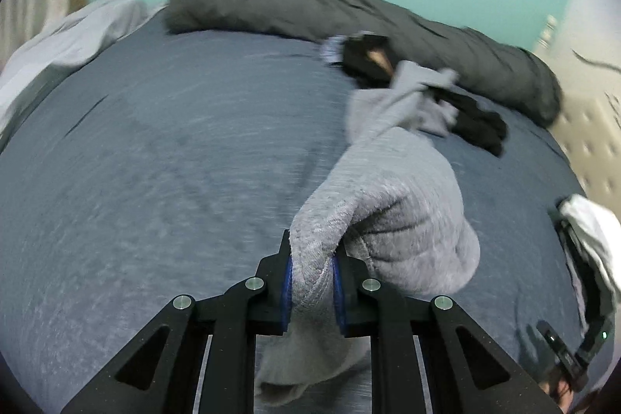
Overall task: Fold clothes
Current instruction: 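Lift the sweatshirt hem with the left tool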
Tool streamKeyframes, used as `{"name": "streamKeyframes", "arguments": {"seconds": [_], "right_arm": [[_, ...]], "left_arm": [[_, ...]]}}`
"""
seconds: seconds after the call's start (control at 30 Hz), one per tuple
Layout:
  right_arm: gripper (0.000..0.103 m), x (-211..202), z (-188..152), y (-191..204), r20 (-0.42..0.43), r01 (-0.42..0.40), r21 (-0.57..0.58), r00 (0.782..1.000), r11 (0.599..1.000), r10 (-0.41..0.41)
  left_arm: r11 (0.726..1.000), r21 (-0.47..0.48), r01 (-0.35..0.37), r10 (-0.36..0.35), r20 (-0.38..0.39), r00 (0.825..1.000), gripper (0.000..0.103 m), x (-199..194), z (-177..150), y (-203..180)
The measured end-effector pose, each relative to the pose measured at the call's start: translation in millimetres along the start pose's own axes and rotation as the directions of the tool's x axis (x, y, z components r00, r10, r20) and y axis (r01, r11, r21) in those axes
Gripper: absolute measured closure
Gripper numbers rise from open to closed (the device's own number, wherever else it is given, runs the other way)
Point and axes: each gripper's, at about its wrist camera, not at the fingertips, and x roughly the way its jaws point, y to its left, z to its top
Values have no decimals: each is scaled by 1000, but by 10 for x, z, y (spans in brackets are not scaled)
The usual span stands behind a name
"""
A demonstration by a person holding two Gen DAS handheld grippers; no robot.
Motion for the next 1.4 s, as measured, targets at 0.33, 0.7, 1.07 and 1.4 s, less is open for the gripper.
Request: {"name": "streamKeyframes", "arguments": {"seconds": [0.33, 0.7, 1.07, 1.4], "right_arm": [[49, 191, -3, 87, -34, -2, -20, 999, 1000, 2], [49, 308, -70, 209, -80, 16, -79, 997, 997, -22], [43, 390, -101, 417, -103, 51, -103, 993, 993, -62], [42, 1167, 482, 1185, -174, 7, -236, 984, 972, -49]], "left_arm": [[997, -56, -58, 58, -13, 998, 87, 81, -106, 534], [983, -155, -101, 103, 4, 995, 88, 249, -90, 1153], [978, -210, 6, 20, 117, 993, 87, 387, -481, 1230], [961, -268, 67, -25, 159, 987, 85, 521, -598, 1367]]}}
